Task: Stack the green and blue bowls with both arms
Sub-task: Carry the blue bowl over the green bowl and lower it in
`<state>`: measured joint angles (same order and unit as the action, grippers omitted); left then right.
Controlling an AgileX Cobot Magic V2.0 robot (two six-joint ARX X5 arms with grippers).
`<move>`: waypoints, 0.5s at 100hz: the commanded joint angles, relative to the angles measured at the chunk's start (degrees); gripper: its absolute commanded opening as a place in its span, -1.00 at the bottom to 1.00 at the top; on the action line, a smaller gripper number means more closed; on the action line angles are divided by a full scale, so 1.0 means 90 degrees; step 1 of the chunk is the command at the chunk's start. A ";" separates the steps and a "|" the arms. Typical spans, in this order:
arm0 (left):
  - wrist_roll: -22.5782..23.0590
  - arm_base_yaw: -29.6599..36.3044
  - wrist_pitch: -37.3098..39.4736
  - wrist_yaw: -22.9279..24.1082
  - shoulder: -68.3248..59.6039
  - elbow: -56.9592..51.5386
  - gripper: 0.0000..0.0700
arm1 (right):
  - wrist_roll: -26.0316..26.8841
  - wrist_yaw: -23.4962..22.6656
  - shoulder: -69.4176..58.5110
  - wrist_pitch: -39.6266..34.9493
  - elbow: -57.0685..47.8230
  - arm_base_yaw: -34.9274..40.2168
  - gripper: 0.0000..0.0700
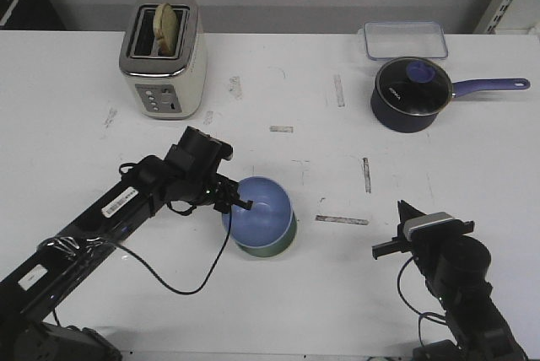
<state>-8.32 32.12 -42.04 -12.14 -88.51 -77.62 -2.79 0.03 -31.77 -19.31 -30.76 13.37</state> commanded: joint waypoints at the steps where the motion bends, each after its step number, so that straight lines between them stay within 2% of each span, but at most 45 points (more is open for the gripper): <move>1: 0.0032 0.0078 0.0141 -0.0015 -0.0187 -0.0100 -1.00 | -0.0044 0.0000 -0.0024 0.0068 -0.0041 0.0007 -1.00; 42: 0.0032 0.0189 0.0015 -0.0017 -0.0328 -0.0100 -0.99 | -0.0046 0.0000 -0.0022 0.0058 -0.0041 0.0007 -1.00; 46: 0.0032 0.0197 0.0022 -0.0017 -0.0328 -0.0100 -0.94 | -0.0046 0.0000 -0.0022 0.0058 -0.0041 0.0007 -1.00; 50: 0.0022 0.0197 0.0032 -0.0019 -0.0328 -0.0100 -0.77 | -0.0046 0.0000 -0.0024 0.0058 -0.0041 0.0007 -1.00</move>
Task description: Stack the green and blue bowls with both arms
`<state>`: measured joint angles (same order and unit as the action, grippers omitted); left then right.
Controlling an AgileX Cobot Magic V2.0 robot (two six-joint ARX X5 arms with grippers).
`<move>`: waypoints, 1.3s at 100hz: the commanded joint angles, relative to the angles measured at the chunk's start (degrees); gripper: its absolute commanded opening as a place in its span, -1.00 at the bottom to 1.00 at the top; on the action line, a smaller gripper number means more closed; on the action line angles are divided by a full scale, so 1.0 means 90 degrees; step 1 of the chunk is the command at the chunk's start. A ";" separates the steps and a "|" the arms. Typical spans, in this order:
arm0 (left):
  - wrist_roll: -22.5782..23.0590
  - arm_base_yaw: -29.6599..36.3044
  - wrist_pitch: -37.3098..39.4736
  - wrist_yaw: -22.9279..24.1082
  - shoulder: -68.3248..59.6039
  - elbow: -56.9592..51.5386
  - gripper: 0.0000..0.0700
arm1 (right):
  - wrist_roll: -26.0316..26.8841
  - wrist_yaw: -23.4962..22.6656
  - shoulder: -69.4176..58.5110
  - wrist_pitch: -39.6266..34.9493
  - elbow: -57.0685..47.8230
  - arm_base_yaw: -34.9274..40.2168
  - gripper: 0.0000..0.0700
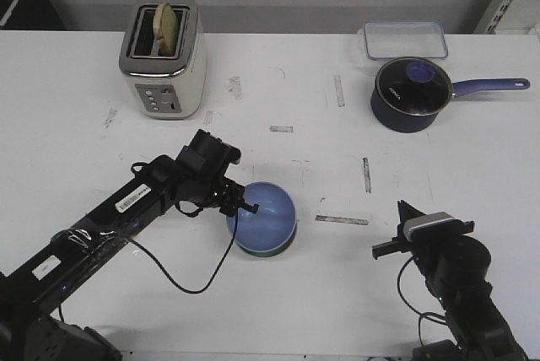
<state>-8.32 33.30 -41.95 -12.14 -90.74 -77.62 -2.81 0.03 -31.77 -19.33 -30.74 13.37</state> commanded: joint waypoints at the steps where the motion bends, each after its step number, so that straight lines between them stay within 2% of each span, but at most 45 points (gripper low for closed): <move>1: 0.0017 0.0066 0.0022 -0.0019 -0.0080 -0.0100 -0.72 | -0.0044 0.0000 -0.0022 0.0061 -0.0044 0.0007 -1.00; 11: -0.0029 0.0066 0.0046 -0.0044 -0.0080 -0.0100 -0.25 | -0.0044 0.0000 -0.0022 0.0061 -0.0044 0.0007 -1.00; 24: -0.0041 0.0066 0.0126 -0.0044 -0.0078 -0.0163 0.55 | -0.0044 0.0000 -0.0022 0.0061 -0.0044 0.0007 -1.00; 27: -0.0041 0.0066 0.0129 -0.0041 -0.0075 -0.0197 0.67 | -0.0044 0.0000 -0.0022 0.0061 -0.0044 0.0007 -1.00; 32: -0.0041 0.0066 0.0119 -0.0039 -0.0075 -0.0279 0.76 | -0.0044 0.0000 -0.0022 0.0063 -0.0044 0.0007 -1.00; 49: -0.0010 0.0007 -0.0260 0.0090 -0.0070 -0.0852 0.74 | -0.0044 0.0000 -0.0019 0.0063 -0.0044 0.0007 -1.00; 55: -0.0010 -0.0051 -0.0488 0.0231 -0.0063 -0.1122 0.71 | -0.0041 0.0000 -0.0017 0.0073 -0.0044 0.0007 -1.00; 59: 0.0019 -0.0090 -0.0644 0.0367 -0.0063 -0.1304 0.59 | -0.0041 0.0000 -0.0017 0.0075 -0.0044 0.0007 -1.00; 75: 0.0214 -0.0306 -0.1326 0.1071 -0.0036 -0.1928 -0.43 | -0.0051 0.0010 -0.0017 0.0073 -0.0044 0.0005 -1.00; 88: 0.0457 -0.0542 -0.1719 0.1520 0.0112 -0.2045 -0.99 | -0.0053 0.0017 -0.0017 0.0066 -0.0044 0.0005 -1.00; 98: 0.0602 -0.0767 -0.1899 0.1651 0.0328 -0.2004 -1.00 | -0.0053 0.0056 -0.0017 0.0058 -0.0044 0.0005 -1.00; 105: 0.0707 -0.0925 -0.1698 0.1683 0.0656 -0.1768 -1.00 | -0.0053 0.0092 -0.0017 0.0056 -0.0044 0.0005 -1.00; 130: 0.0707 -0.1574 0.0503 0.1688 0.2909 0.0624 -1.00 | -0.0049 0.0539 -0.0015 0.0056 -0.0044 0.0007 -1.00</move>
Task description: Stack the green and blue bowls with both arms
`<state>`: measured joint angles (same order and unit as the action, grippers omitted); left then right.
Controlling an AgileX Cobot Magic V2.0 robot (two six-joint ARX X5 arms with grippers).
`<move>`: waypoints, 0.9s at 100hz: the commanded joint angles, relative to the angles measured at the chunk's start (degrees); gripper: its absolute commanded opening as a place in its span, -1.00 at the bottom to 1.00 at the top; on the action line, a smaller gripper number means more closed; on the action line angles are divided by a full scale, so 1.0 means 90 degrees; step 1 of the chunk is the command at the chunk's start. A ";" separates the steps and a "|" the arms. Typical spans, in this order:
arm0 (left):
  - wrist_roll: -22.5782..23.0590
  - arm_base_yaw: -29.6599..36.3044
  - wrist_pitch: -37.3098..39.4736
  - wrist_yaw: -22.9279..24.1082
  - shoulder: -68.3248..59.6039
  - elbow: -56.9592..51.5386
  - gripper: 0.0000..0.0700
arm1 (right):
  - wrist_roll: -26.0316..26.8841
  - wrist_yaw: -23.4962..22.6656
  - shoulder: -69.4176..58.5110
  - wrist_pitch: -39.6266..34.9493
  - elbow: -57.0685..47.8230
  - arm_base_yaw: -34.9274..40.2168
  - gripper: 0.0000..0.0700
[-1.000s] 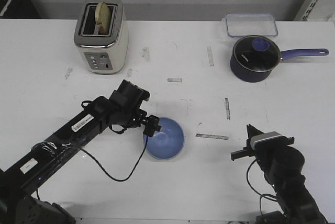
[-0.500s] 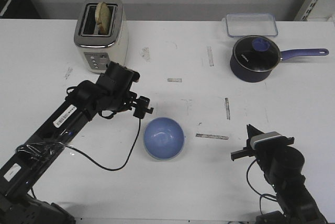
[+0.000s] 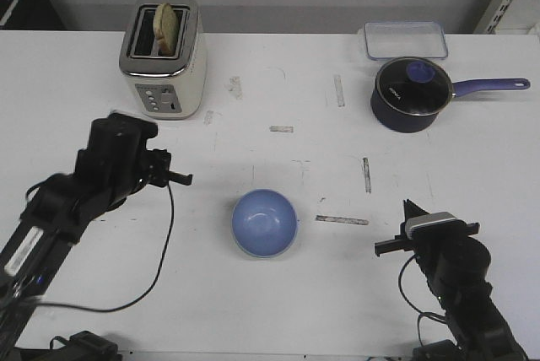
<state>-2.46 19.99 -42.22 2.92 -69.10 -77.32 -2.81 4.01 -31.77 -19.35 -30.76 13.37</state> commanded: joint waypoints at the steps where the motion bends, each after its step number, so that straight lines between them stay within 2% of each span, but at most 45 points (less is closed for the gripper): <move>1: 0.0056 -0.0121 0.0617 0.0015 0.0610 0.0707 -1.00 | -0.0049 0.0109 -0.0015 0.0058 -0.0041 0.0005 -1.00; 22: -0.0080 -0.0719 0.2176 0.0153 0.2764 0.3016 -1.00 | -0.0049 0.0109 -0.0017 0.0063 -0.0041 0.0005 -1.00; 45: -0.0104 -0.1333 0.2939 0.0228 0.4573 0.4665 -1.00 | -0.0051 0.0107 -0.0017 0.0087 -0.0041 0.0005 -1.00; 62: 0.0104 -0.1569 0.2781 0.0228 0.5209 0.4959 -1.00 | -0.0049 0.0107 -0.0017 0.0109 -0.0044 0.0007 -1.00; 90: 0.0100 -0.1576 0.2841 0.0226 0.5846 0.4959 -0.99 | -0.0049 0.0107 -0.0017 0.0109 -0.0044 0.0007 -1.00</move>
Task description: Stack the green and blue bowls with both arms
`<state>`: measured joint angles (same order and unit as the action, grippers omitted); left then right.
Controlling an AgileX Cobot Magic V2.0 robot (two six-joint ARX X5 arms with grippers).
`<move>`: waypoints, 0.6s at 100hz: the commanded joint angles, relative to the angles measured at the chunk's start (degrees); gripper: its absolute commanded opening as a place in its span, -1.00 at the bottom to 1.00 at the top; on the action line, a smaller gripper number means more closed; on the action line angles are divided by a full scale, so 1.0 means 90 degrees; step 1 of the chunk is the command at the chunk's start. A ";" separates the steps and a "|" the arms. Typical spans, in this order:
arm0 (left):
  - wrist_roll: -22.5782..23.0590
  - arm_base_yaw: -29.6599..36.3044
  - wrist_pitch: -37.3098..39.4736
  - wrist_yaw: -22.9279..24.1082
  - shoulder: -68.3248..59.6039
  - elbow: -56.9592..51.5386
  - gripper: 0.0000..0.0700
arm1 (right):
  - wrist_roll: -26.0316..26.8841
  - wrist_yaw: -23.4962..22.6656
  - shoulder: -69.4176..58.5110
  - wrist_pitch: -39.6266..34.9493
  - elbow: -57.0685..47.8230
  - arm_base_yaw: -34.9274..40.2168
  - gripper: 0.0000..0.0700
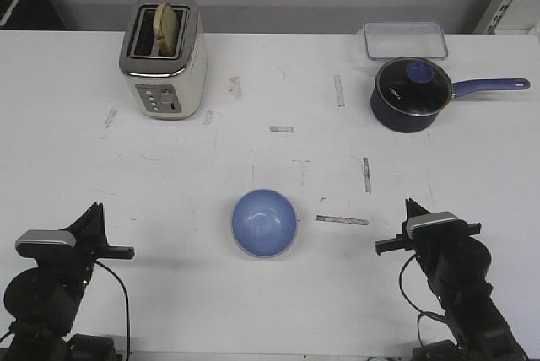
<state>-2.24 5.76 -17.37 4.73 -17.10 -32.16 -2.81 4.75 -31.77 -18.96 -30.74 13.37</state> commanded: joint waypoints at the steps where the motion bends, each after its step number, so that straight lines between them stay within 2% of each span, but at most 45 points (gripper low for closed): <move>1: 0.0075 0.0005 0.0080 0.0024 0.0087 -0.0058 -1.00 | -0.0049 0.0024 -0.0017 0.0066 -0.0046 0.0007 -1.00; 60: 0.0073 -0.0170 0.0039 -0.0017 0.0663 0.0109 -1.00 | -0.0049 0.0024 -0.0017 0.0066 -0.0046 0.0007 -1.00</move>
<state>-2.24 5.17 -17.37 4.56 -11.97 -32.03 -2.81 4.75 -31.77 -18.96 -30.74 13.37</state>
